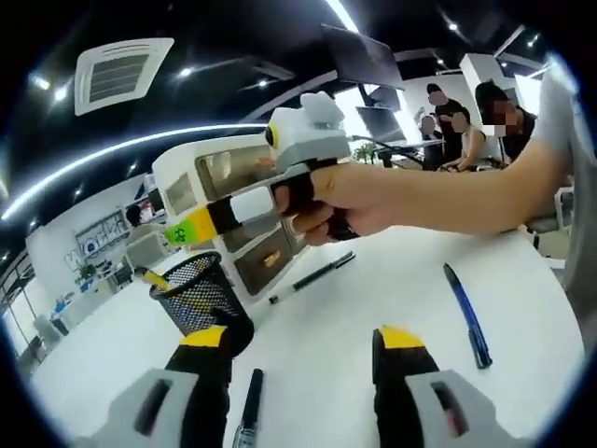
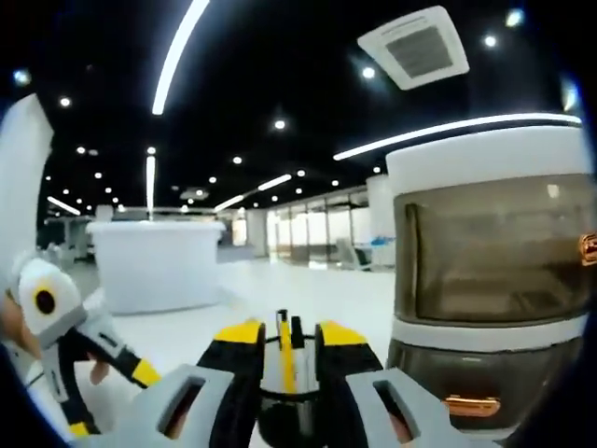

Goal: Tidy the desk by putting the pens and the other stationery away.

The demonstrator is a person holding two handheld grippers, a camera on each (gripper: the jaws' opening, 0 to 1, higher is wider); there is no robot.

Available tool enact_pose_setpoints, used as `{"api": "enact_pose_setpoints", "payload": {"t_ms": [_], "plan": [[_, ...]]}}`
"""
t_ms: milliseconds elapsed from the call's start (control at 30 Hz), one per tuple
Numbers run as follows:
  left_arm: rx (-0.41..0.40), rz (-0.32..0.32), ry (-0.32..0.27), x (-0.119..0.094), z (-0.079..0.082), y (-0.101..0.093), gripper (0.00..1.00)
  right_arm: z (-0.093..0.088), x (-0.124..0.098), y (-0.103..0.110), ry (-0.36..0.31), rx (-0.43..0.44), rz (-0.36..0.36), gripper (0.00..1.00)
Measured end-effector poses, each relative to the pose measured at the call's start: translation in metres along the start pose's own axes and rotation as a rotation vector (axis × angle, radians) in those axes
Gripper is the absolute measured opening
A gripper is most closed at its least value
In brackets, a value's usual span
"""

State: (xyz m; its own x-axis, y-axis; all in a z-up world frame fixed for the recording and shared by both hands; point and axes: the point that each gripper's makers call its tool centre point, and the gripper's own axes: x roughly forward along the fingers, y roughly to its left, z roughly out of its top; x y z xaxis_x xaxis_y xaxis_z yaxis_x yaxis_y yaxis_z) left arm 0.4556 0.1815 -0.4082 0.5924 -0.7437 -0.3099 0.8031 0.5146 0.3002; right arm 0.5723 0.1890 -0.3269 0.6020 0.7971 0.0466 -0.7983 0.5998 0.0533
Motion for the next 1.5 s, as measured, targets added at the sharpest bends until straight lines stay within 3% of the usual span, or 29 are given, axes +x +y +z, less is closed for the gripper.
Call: {"api": "enact_pose_setpoints", "payload": {"t_ms": [233,300,367,500,633,700,833,1067,1233,1400,1500], "plan": [[0.022,0.014,-0.008,-0.002,0.005,0.001,0.60,0.009,-0.005,0.013,0.000,-0.034,0.016,0.17],[0.092,0.041,0.019,-0.003,0.004,0.006,0.59,0.016,-0.012,0.021,-0.008,-0.044,0.029,0.18],[0.266,0.099,0.101,-0.007,-0.001,0.015,0.59,0.027,-0.029,0.036,-0.013,-0.091,0.077,0.18],[0.393,0.112,0.168,-0.012,-0.001,0.013,0.60,0.032,-0.066,0.045,0.002,-0.143,0.111,0.14],[0.449,0.120,0.203,-0.015,0.000,0.008,0.59,0.028,-0.094,0.035,0.025,-0.161,0.103,0.14],[0.584,0.159,0.292,-0.018,-0.006,0.012,0.60,0.023,-0.113,0.026,0.028,-0.147,0.087,0.14],[0.724,0.186,0.406,-0.024,-0.013,0.010,0.59,0.009,-0.138,0.011,0.026,-0.098,0.058,0.14],[0.730,0.200,0.492,-0.038,-0.013,0.006,0.58,-0.007,-0.153,-0.015,0.025,-0.031,0.009,0.14],[0.738,0.220,0.475,-0.048,-0.004,0.013,0.57,-0.011,-0.153,-0.016,0.036,-0.022,0.005,0.14],[0.758,0.171,0.463,-0.046,-0.004,0.019,0.57,-0.012,-0.153,-0.008,0.041,-0.026,0.029,0.14],[0.795,0.153,0.476,-0.043,-0.005,0.032,0.56,-0.013,-0.154,-0.003,0.045,-0.030,0.047,0.14]]}}
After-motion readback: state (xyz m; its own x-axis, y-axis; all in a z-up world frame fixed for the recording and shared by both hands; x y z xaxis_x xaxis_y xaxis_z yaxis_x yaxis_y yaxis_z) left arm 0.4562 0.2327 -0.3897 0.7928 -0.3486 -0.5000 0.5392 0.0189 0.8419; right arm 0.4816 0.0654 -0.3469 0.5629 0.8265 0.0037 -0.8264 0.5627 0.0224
